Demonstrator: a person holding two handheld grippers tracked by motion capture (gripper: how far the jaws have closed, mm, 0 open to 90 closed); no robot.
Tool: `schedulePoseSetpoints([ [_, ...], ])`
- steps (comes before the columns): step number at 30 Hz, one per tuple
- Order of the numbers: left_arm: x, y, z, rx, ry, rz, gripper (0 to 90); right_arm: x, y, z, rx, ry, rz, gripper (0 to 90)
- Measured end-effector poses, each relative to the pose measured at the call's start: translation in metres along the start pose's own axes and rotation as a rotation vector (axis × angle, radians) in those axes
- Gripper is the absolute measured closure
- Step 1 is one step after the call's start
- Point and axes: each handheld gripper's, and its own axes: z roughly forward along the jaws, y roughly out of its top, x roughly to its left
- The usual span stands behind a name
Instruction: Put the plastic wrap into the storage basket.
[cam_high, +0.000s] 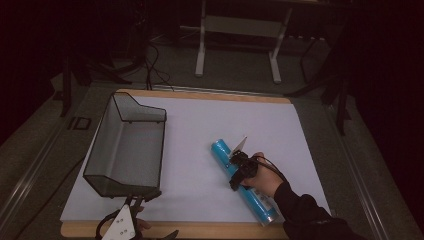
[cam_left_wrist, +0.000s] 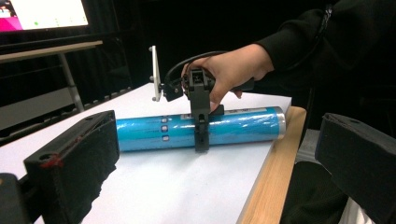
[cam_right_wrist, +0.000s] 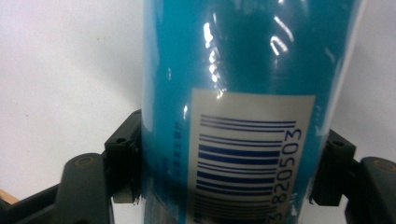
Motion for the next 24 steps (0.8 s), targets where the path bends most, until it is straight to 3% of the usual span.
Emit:
schedulePoseSetpoints([
  [7, 0.001, 0.000, 0.000, -0.001, 0.004, -0.007, 0.6, -0.012, -0.006, -0.006, -0.058, 0.039, 0.043, 31.4],
  [9, 0.001, 0.000, 0.000, 0.003, 0.004, -0.005, 0.6, -0.022, -0.009, -0.014, -0.089, 0.076, 0.077, 31.4],
  [11, 0.001, 0.000, 0.000, 0.004, 0.004, -0.001, 0.6, -0.025, -0.010, -0.019, -0.113, 0.074, 0.069, 31.4],
  [15, 0.001, 0.000, 0.000, 0.005, 0.006, -0.003, 0.6, -0.031, -0.012, -0.031, -0.167, 0.114, 0.082, 31.4],
  [18, 0.001, -0.001, 0.000, 0.007, 0.009, -0.002, 0.6, -0.032, -0.012, -0.042, -0.224, 0.103, 0.088, 31.4],
  [24, 0.001, -0.001, 0.000, 0.008, 0.010, -0.001, 0.6, -0.036, -0.008, -0.067, -0.324, 0.129, 0.109, 31.5],
])
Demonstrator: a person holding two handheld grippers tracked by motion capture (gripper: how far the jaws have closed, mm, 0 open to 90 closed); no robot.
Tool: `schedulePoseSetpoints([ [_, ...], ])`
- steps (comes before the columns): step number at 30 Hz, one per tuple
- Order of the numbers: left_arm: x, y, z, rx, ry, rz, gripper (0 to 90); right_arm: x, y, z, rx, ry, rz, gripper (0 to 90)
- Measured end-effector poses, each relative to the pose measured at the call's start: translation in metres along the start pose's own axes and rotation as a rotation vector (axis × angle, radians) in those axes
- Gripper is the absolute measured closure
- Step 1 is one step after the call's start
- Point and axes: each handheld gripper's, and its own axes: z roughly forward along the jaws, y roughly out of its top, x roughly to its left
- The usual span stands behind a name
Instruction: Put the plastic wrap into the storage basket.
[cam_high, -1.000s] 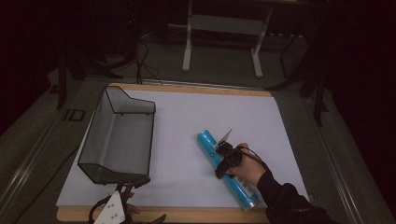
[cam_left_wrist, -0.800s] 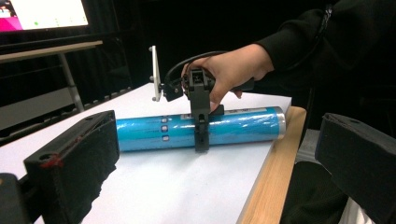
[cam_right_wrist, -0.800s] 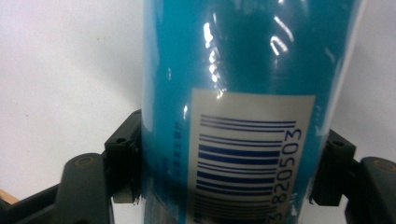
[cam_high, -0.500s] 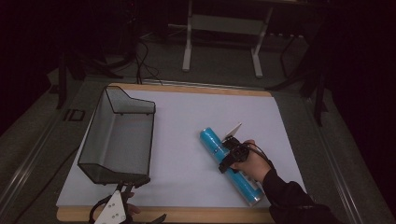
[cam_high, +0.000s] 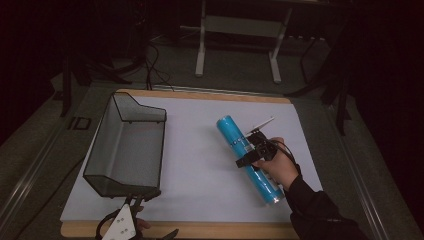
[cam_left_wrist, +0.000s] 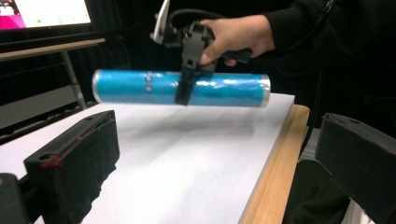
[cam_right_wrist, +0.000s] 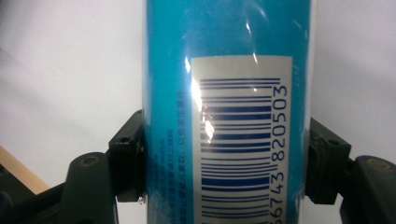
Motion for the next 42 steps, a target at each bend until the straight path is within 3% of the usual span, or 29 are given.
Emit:
schedulePoseSetpoints([
  [2, 0.000, 0.000, 0.000, 0.001, 0.001, 0.001, 0.6, 0.001, 0.002, -0.003, -0.006, 0.006, 0.002, 31.5],
  [11, 0.000, 0.000, 0.000, 0.001, 0.004, 0.000, 0.6, 0.021, 0.023, -0.018, -0.126, 0.065, 0.006, 31.5],
  [14, 0.000, 0.000, 0.000, 0.002, 0.006, 0.002, 0.6, 0.031, 0.031, -0.018, -0.160, 0.047, -0.008, 31.5],
  [19, 0.000, 0.000, -0.001, 0.000, 0.009, 0.000, 0.6, 0.049, 0.044, -0.016, -0.204, 0.058, -0.023, 31.5],
  [30, 0.000, 0.000, -0.001, 0.008, 0.026, 0.004, 0.6, 0.087, 0.072, -0.016, -0.317, 0.109, 0.000, 31.5],
  [42, 0.000, 0.000, -0.003, 0.007, 0.041, -0.002, 0.6, 0.130, 0.098, -0.012, -0.398, 0.073, -0.014, 31.5],
])
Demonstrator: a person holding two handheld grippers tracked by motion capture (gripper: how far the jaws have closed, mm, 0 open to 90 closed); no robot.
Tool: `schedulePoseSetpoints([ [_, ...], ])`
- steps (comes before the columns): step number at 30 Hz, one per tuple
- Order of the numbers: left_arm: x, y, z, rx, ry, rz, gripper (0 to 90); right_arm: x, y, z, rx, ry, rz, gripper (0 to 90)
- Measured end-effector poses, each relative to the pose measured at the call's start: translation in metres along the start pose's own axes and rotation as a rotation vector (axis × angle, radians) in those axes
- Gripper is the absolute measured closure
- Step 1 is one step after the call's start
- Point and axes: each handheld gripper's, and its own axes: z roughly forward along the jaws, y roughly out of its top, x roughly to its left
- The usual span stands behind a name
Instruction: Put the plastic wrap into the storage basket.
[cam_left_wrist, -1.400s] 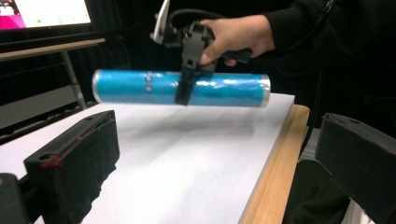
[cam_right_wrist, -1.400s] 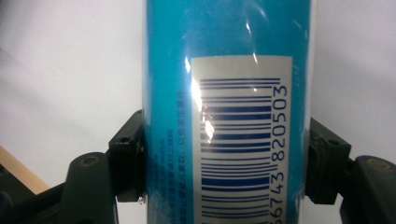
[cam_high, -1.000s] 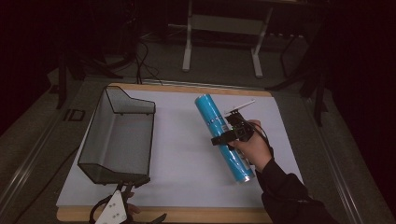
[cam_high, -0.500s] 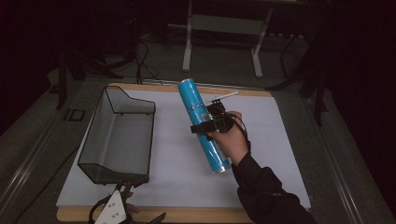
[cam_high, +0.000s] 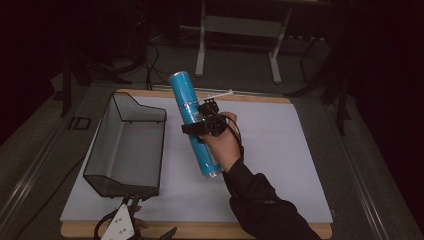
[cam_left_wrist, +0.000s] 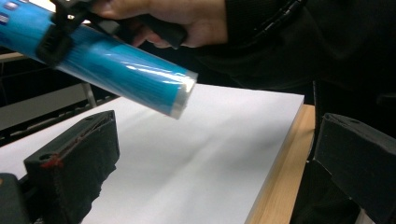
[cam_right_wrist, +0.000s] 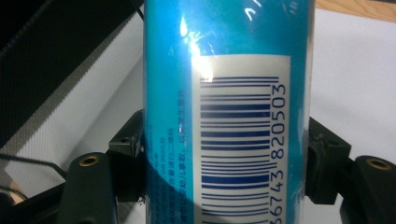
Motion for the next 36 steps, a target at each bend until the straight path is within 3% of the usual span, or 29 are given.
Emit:
schedulePoseSetpoints([
  [5, -0.001, 0.000, -0.001, -0.001, 0.002, 0.001, 0.6, 0.014, 0.011, 0.009, -0.033, 0.017, 0.032, 31.5],
  [10, -0.001, 0.001, -0.002, -0.004, 0.012, 0.003, 0.6, 0.031, 0.020, 0.022, -0.039, 0.000, 0.006, 31.5],
  [14, -0.002, 0.001, -0.003, -0.011, 0.021, 0.013, 0.6, 0.041, 0.026, 0.033, -0.046, 0.019, 0.026, 31.4],
  [17, -0.003, 0.001, -0.003, -0.013, 0.020, 0.015, 0.6, 0.051, 0.029, 0.040, -0.079, -0.022, 0.010, 31.5],
  [20, -0.004, 0.002, -0.003, -0.009, 0.028, 0.024, 0.6, 0.057, 0.031, 0.046, -0.103, -0.033, 0.012, 31.5],
  [25, -0.005, 0.002, -0.004, -0.012, 0.041, 0.035, 0.6, 0.066, 0.035, 0.057, -0.110, 0.014, 0.053, 31.5],
  [36, -0.006, 0.002, -0.004, -0.001, 0.082, 0.038, 0.6, 0.091, 0.038, 0.092, -0.120, 0.050, 0.089, 31.5],
])
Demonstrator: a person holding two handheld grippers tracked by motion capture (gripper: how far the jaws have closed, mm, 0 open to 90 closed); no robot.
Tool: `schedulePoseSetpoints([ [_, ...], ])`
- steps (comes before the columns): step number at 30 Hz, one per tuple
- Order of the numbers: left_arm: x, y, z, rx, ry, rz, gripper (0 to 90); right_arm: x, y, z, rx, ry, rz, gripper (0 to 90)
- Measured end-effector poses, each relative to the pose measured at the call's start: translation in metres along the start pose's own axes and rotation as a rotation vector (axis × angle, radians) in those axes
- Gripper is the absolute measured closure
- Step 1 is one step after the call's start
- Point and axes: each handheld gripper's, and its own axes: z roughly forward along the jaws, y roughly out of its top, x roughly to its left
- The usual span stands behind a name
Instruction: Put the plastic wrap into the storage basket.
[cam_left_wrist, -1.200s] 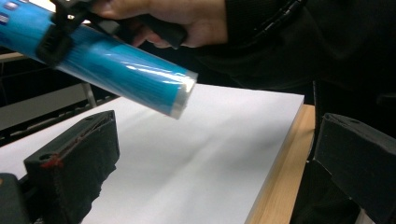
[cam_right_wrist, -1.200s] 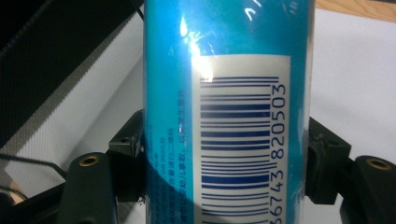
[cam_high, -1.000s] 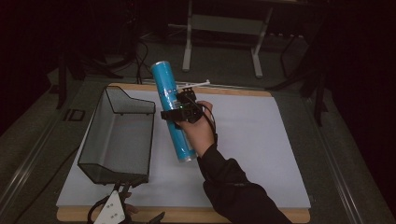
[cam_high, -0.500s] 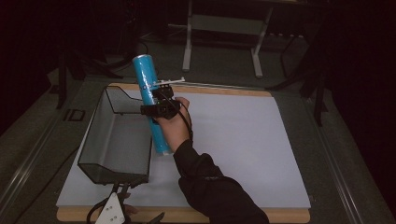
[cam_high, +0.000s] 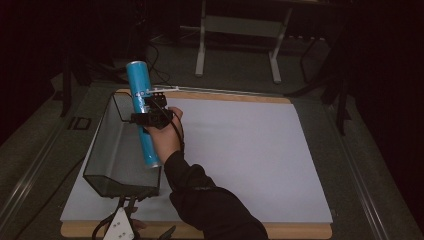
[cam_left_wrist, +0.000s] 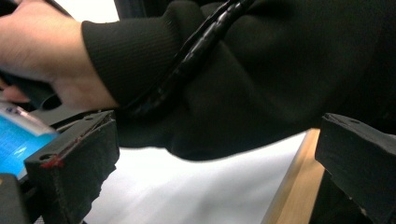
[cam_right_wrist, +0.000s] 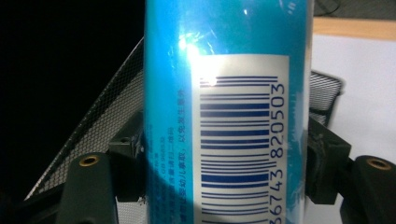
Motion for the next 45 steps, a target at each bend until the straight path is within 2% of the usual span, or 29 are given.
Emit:
schedulePoseSetpoints([
  [7, 0.003, -0.001, -0.002, 0.004, 0.058, -0.013, 0.6, 0.005, -0.008, 0.023, 0.017, 0.021, 0.005, 31.4],
  [12, 0.003, 0.000, -0.003, -0.010, 0.058, -0.020, 0.6, 0.006, -0.017, 0.036, 0.027, 0.031, 0.029, 31.4],
  [14, 0.004, 0.000, -0.004, -0.010, 0.056, -0.025, 0.6, 0.005, -0.021, 0.040, 0.035, 0.018, 0.038, 31.4],
  [18, 0.006, 0.000, -0.004, -0.011, 0.056, -0.041, 0.6, 0.001, -0.031, 0.047, 0.052, 0.015, 0.084, 31.4],
  [22, 0.006, -0.001, -0.004, -0.010, 0.058, -0.044, 0.6, -0.002, -0.040, 0.052, 0.055, -0.010, 0.087, 31.4],
  [30, 0.006, -0.001, -0.003, -0.005, 0.055, -0.037, 0.6, -0.003, -0.054, 0.060, 0.106, -0.040, 0.088, 31.4],
  [33, 0.006, -0.001, -0.003, -0.003, 0.054, -0.035, 0.6, -0.006, -0.057, 0.061, 0.111, -0.053, 0.110, 31.3],
  [45, 0.006, -0.001, -0.003, 0.002, 0.042, -0.034, 0.6, -0.019, -0.060, 0.069, 0.159, -0.053, 0.133, 29.7],
])
